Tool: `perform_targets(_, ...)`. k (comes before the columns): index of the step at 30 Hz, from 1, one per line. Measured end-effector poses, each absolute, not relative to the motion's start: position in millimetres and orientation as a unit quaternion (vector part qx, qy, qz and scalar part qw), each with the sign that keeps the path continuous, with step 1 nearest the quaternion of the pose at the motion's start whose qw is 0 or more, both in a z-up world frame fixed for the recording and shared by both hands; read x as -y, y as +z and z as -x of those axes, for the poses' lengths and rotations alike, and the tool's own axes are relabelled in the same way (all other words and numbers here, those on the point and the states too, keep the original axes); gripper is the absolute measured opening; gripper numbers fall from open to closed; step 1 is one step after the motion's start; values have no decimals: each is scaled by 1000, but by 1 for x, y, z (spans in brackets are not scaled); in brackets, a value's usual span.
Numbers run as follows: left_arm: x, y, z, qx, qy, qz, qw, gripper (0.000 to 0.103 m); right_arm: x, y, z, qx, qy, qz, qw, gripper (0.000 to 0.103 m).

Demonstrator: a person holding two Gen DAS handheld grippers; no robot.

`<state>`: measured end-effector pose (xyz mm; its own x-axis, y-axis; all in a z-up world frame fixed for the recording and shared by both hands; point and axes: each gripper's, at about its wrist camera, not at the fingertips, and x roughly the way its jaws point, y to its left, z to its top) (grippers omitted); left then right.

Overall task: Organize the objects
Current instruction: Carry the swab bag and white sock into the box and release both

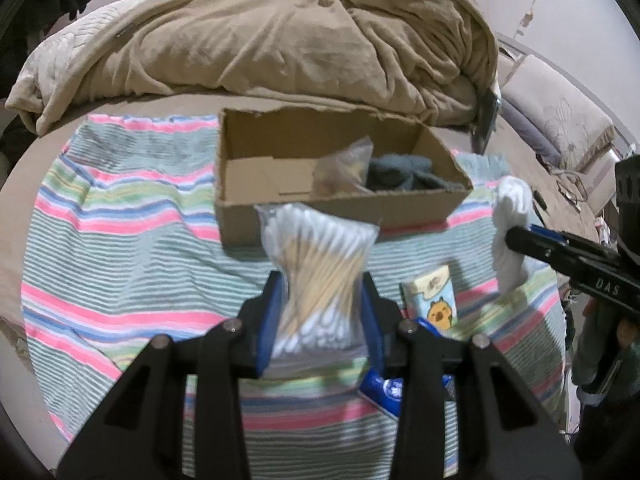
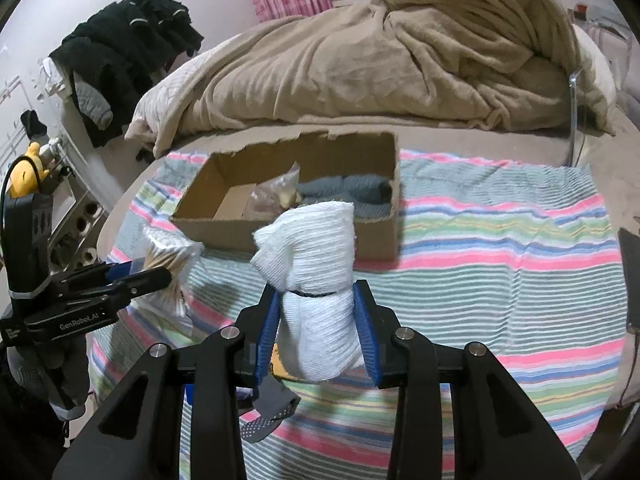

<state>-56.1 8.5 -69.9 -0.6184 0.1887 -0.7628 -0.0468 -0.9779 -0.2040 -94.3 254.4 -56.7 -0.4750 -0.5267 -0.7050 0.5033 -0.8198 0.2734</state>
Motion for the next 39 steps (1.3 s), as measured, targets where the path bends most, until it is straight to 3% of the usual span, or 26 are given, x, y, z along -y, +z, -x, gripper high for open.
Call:
perform_targets(18, 23, -40, 76, 108, 909, 398, 52, 38, -252, -18, 112, 15, -878, -372, 301, 39)
perform_targets(39, 36, -33, 124, 104, 919, 379, 47, 38, -243, -17, 159, 30, -884, -363, 292, 39)
